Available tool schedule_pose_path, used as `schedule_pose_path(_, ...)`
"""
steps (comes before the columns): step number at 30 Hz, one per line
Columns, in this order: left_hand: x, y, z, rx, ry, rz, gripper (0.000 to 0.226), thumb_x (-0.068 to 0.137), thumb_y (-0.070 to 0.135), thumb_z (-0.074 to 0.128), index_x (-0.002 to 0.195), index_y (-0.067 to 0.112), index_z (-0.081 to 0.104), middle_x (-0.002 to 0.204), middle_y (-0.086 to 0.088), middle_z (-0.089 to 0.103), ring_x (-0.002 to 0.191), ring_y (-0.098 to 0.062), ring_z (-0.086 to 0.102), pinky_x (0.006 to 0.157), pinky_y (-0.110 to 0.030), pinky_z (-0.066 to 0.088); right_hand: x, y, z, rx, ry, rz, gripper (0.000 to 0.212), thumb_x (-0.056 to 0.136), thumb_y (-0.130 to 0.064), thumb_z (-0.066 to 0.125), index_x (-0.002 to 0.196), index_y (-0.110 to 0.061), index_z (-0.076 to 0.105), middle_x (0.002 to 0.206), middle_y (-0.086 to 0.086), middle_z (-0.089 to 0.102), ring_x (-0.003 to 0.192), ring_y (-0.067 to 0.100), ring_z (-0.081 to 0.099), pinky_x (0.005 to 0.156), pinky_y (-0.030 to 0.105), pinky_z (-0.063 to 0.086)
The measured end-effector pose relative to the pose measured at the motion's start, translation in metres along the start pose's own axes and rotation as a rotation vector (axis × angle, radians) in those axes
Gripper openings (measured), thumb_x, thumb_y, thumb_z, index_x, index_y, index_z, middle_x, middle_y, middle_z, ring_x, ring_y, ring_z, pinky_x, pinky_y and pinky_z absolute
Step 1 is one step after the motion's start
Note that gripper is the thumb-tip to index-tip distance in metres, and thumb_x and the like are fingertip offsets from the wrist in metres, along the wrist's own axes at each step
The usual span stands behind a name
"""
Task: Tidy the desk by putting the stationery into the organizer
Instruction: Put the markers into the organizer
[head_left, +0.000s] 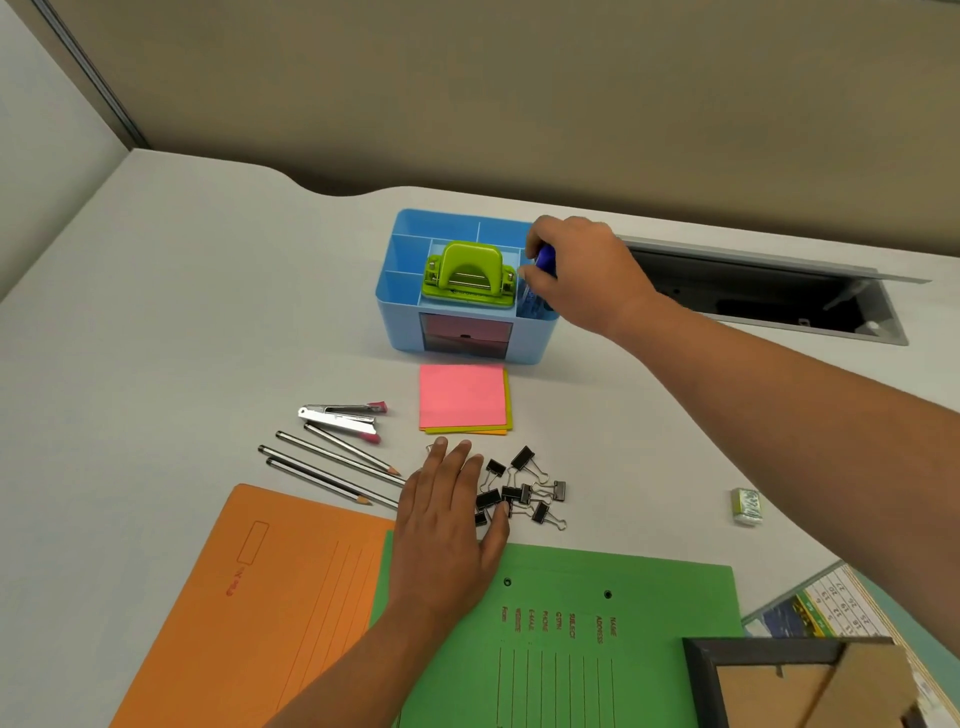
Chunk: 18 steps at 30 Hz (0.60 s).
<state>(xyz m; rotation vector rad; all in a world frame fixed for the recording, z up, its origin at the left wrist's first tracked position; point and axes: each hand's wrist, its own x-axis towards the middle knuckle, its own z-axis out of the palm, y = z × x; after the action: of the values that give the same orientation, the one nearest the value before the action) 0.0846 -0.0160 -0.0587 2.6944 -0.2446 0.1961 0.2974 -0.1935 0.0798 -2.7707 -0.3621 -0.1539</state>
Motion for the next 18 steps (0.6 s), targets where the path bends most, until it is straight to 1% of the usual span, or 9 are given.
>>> schedule_pose_path(3, 0.000, 0.000, 0.000, 0.000, -0.001, 0.005, 0.051, 0.093, 0.045, 0.049, 0.133, 0.014, 0.053, 0.146, -0.003, 0.048, 0.144, -0.021, 0.029, 0.117, -0.039, 0.022, 0.004, 0.002, -0.002, -0.020, -0.079, -0.014, 0.021, 0.088, -0.040, 0.063, 0.098, -0.022, 0.059, 0.097, 0.004, 0.059, 0.088, 0.023, 0.052, 0.072, 0.030, 0.038)
schedule_pose_path(5, 0.000, 0.001, -0.001, 0.000, 0.002, 0.004, 0.051, 0.092, 0.044, 0.050, 0.133, 0.014, 0.054, 0.146, -0.003, 0.048, 0.144, -0.021, 0.029, 0.117, -0.037, 0.020, 0.002, 0.001, -0.003, -0.046, -0.175, -0.030, 0.033, 0.086, -0.051, 0.063, 0.105, -0.024, 0.060, 0.102, 0.002, 0.061, 0.089, 0.021, 0.055, 0.073, 0.033, 0.045)
schedule_pose_path(7, 0.000, 0.001, -0.002, 0.002, 0.002, 0.004, 0.052, 0.092, 0.045, 0.049, 0.133, 0.014, 0.053, 0.145, -0.003, 0.048, 0.144, -0.021, 0.029, 0.117, -0.036, 0.019, -0.002, -0.001, -0.004, -0.049, -0.242, -0.028, 0.051, 0.081, -0.062, 0.063, 0.117, -0.028, 0.059, 0.112, -0.001, 0.062, 0.094, 0.020, 0.057, 0.080, 0.037, 0.052)
schedule_pose_path(9, 0.000, 0.001, -0.002, 0.002, 0.001, 0.003, 0.052, 0.092, 0.045, 0.049, 0.134, 0.014, 0.052, 0.146, -0.003, 0.048, 0.144, -0.021, 0.029, 0.117, -0.036, 0.018, -0.005, -0.003, -0.007, -0.034, -0.230, -0.007, 0.063, 0.076, -0.070, 0.061, 0.125, -0.030, 0.055, 0.120, -0.003, 0.060, 0.103, 0.019, 0.057, 0.086, 0.039, 0.052)
schedule_pose_path(11, 0.000, 0.001, -0.002, 0.002, -0.005, 0.001, 0.052, 0.092, 0.045, 0.050, 0.134, 0.014, 0.052, 0.146, -0.003, 0.047, 0.145, -0.021, 0.028, 0.117, -0.037, 0.018, -0.007, -0.002, -0.009, -0.006, -0.166, 0.027, 0.063, 0.078, -0.070, 0.058, 0.125, -0.028, 0.055, 0.123, -0.004, 0.059, 0.107, 0.018, 0.056, 0.088, 0.038, 0.051)
schedule_pose_path(12, 0.000, 0.001, -0.002, 0.003, -0.006, 0.001, 0.052, 0.092, 0.044, 0.050, 0.134, 0.013, 0.052, 0.147, -0.003, 0.047, 0.145, -0.021, 0.028, 0.117, -0.037, 0.019, -0.007, 0.000, -0.009, 0.017, -0.124, 0.051, 0.057, 0.083, -0.066, 0.056, 0.123, -0.025, 0.058, 0.120, -0.002, 0.060, 0.107, 0.019, 0.056, 0.087, 0.038, 0.050)
schedule_pose_path(13, 0.000, 0.001, -0.002, 0.003, -0.004, 0.002, 0.052, 0.092, 0.044, 0.050, 0.134, 0.013, 0.052, 0.147, -0.003, 0.047, 0.145, -0.021, 0.028, 0.117, -0.037, 0.019, -0.007, 0.002, -0.010, 0.048, -0.080, 0.077, 0.048, 0.089, -0.058, 0.053, 0.118, -0.021, 0.061, 0.117, 0.000, 0.063, 0.105, 0.021, 0.057, 0.086, 0.037, 0.050)
schedule_pose_path(15, 0.000, 0.001, -0.002, 0.000, 0.003, 0.005, 0.052, 0.092, 0.044, 0.050, 0.134, 0.013, 0.053, 0.146, -0.003, 0.047, 0.145, -0.021, 0.029, 0.117, -0.037, 0.019, -0.008, 0.004, -0.010, 0.100, -0.009, 0.139, 0.032, 0.095, -0.036, 0.049, 0.110, -0.014, 0.065, 0.108, 0.007, 0.067, 0.102, 0.026, 0.059, 0.085, 0.037, 0.049)
schedule_pose_path(18, 0.000, 0.001, -0.003, -0.005, 0.008, 0.007, 0.052, 0.092, 0.044, 0.050, 0.133, 0.013, 0.053, 0.146, -0.003, 0.048, 0.144, -0.021, 0.029, 0.117, -0.037, 0.019, -0.010, 0.006, -0.009, 0.137, 0.016, 0.235, 0.027, 0.091, -0.013, 0.048, 0.110, -0.009, 0.066, 0.108, 0.011, 0.068, 0.104, 0.028, 0.059, 0.088, 0.038, 0.051)
